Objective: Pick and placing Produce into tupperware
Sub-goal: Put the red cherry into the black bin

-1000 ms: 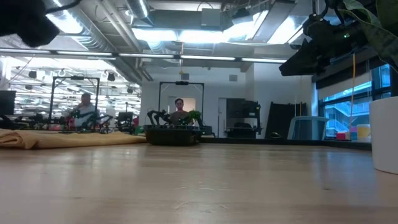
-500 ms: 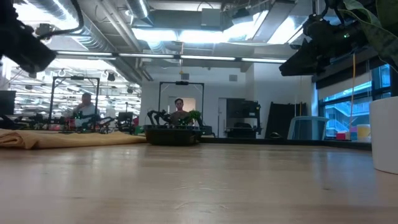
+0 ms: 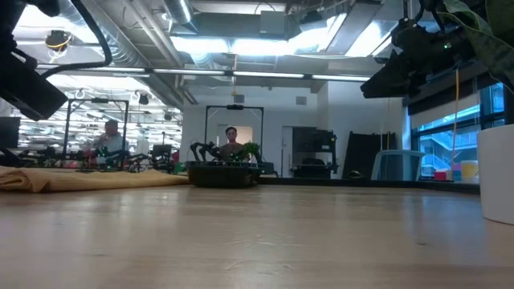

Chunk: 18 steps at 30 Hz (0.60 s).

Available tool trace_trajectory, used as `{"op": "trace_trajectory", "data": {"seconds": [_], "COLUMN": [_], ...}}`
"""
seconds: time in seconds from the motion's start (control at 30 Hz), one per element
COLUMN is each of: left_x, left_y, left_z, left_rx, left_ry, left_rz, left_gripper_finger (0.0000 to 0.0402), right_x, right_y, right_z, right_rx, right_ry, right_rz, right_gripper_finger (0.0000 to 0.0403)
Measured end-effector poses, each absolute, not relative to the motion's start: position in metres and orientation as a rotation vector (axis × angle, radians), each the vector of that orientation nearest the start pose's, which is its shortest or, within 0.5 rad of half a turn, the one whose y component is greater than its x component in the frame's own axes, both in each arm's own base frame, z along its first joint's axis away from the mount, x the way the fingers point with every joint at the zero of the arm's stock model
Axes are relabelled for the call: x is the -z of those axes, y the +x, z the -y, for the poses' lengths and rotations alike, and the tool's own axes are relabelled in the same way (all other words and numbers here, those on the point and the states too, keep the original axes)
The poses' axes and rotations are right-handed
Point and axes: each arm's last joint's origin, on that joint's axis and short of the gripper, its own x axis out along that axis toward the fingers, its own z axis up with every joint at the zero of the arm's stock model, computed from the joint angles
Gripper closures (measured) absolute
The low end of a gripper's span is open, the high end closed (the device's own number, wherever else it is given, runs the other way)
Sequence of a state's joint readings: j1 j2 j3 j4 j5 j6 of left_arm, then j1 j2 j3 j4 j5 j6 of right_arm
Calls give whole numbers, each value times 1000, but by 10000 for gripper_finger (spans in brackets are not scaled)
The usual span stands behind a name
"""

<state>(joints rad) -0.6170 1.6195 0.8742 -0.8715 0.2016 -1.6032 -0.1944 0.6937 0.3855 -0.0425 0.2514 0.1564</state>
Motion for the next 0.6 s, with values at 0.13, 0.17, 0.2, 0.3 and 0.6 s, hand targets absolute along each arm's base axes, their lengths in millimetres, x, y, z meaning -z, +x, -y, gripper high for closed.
{"op": "trace_trajectory", "data": {"seconds": [0.13,0.17,0.2,0.3,0.6], "left_x": [-146,-145,-145,-143,-133], "left_y": [200,200,200,200,197], "left_z": [149,149,149,149,147], "left_rx": [-751,-753,-754,-751,-715], "left_ry": [-811,-809,-808,-811,-840], "left_rz": [-1645,-1646,-1647,-1645,-1638], "left_gripper_finger": [189,189,189,189,189], "right_x": [-222,-222,-222,-222,-222], "right_y": [154,154,154,154,154], "right_z": [38,38,38,38,38], "right_rx": [468,468,468,468,471], "right_ry": [142,143,143,145,166], "right_rz": [-319,-319,-319,-318,-315], "right_gripper_finger": [224,224,224,224,224]}}
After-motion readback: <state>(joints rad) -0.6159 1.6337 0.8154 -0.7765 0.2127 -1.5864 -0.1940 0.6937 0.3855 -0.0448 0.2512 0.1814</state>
